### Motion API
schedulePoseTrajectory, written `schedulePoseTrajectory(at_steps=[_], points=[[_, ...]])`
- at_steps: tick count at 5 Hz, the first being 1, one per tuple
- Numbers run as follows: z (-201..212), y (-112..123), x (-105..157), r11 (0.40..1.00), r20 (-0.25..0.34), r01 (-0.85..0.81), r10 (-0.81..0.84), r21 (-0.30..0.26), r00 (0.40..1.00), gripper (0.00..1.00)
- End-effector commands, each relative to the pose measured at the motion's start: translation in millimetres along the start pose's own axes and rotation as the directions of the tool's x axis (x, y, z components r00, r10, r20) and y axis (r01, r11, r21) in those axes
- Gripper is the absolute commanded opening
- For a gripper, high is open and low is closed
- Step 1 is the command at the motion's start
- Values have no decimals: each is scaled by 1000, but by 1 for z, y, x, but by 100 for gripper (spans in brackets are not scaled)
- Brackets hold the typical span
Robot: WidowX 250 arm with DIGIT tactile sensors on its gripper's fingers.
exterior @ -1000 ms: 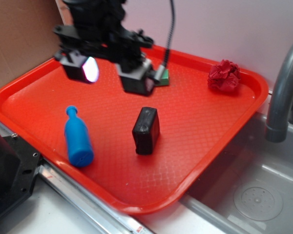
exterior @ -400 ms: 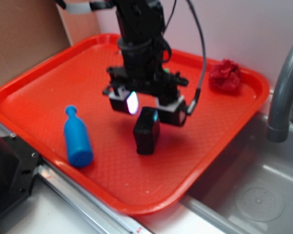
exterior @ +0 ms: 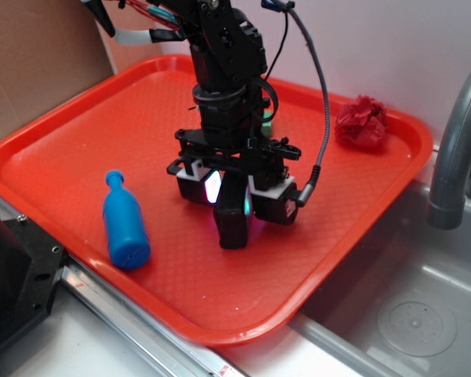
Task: Grab the black box.
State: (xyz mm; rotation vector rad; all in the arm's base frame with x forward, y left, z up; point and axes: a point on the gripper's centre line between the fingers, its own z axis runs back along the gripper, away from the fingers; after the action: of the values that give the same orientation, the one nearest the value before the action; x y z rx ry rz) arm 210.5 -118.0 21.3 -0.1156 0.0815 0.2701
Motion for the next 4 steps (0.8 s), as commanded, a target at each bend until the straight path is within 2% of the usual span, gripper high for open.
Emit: schedulePoseTrajectory(at_steps=[1,2,3,4], points=[[11,-2,-9,998,-6,25,-25,-55,1000,100],[10,-4,-14,994,-47,7,-12,-106,999,0],[13,-5,-20,992,-77,10,-20,-128,997,0],[17,-4,-22,992,-94,18,-29,-123,995,0]])
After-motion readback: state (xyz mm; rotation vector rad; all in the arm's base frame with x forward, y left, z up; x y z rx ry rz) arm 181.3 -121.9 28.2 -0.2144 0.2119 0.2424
